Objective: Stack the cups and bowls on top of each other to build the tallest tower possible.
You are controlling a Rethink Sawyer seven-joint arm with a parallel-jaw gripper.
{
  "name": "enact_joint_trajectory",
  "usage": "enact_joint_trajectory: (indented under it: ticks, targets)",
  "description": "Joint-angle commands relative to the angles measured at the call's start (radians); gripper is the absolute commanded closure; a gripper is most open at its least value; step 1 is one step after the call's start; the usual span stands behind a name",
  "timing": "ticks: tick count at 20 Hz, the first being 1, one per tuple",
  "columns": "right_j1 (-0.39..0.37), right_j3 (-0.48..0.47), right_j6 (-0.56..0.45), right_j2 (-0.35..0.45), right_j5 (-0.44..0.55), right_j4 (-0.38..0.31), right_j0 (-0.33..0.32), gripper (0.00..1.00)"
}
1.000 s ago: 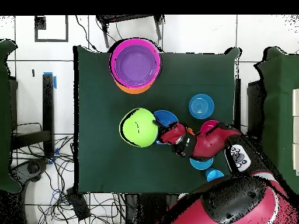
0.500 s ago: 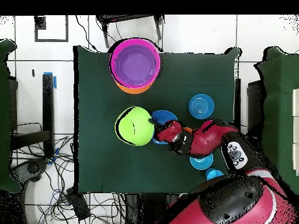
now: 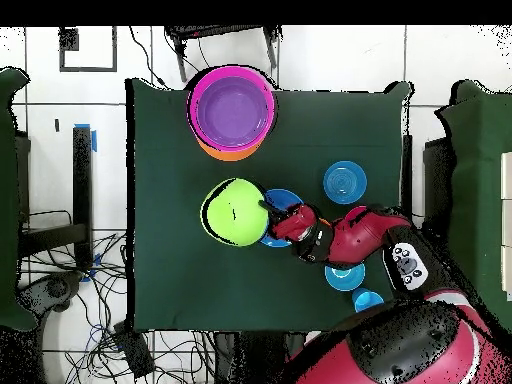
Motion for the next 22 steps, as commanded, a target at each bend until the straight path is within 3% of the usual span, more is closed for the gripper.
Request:
enact_joint_trajectory:
  ticks: [1,4,8,13,16,22]
  targets:
    - [0.045,-0.022,0.350,0.146,0.117,-0.077,-0.052,1.00]
    - [0.049,-0.028,0.332,0.225,0.220,-0.063,-0.099,1.00]
    - [0.040,-0.021,0.329,0.273,0.312,-0.056,-0.102,1.00]
    - [0.043,0.010,0.317,0.396,0.495,-0.023,-0.163,1.00]
    - [0.053,-0.001,0.301,0.431,0.564,-0.010,-0.178,1.00]
    - [0.068,-0.022,0.289,0.440,0.561,-0.012,-0.178,1.00]
